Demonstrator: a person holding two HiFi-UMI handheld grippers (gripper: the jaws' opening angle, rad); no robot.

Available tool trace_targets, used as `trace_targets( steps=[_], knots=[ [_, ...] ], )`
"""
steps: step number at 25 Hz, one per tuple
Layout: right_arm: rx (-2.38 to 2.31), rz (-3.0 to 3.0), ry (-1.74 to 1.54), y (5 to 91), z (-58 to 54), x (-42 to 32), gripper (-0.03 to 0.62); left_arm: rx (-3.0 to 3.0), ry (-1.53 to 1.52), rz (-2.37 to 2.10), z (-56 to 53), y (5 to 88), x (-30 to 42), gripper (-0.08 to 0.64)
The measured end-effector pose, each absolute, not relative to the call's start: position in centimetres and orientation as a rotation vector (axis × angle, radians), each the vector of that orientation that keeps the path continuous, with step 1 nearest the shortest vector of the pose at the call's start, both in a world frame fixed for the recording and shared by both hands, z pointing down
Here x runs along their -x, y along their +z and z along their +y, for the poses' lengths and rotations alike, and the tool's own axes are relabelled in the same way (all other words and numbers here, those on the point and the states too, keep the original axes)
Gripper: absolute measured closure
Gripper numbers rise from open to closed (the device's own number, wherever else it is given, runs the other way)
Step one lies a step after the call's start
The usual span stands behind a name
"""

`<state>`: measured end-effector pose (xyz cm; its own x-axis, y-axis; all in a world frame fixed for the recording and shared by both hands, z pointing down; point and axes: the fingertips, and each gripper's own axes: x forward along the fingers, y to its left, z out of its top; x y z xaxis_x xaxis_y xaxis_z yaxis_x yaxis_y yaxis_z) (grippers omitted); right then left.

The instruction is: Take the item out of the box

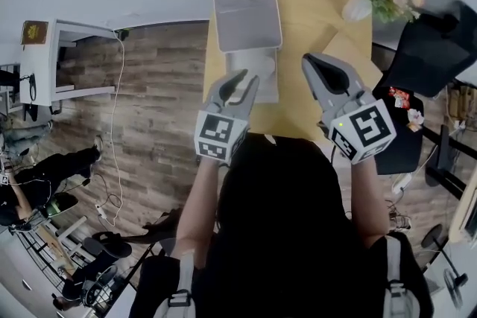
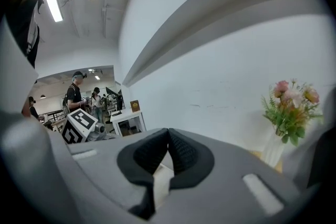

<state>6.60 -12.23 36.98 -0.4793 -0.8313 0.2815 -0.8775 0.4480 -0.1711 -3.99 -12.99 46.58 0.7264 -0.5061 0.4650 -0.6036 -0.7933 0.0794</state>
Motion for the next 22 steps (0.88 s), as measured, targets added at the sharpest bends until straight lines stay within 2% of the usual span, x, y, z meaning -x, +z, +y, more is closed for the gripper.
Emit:
trace_targets(
  steps=[22],
  knots=[
    [-1.684,-2.323,0.575,40.8,-12.5,-7.7,0.589,-2.662,0.924,-0.493,-13.9,59.1,1.4,0.351]
  ],
)
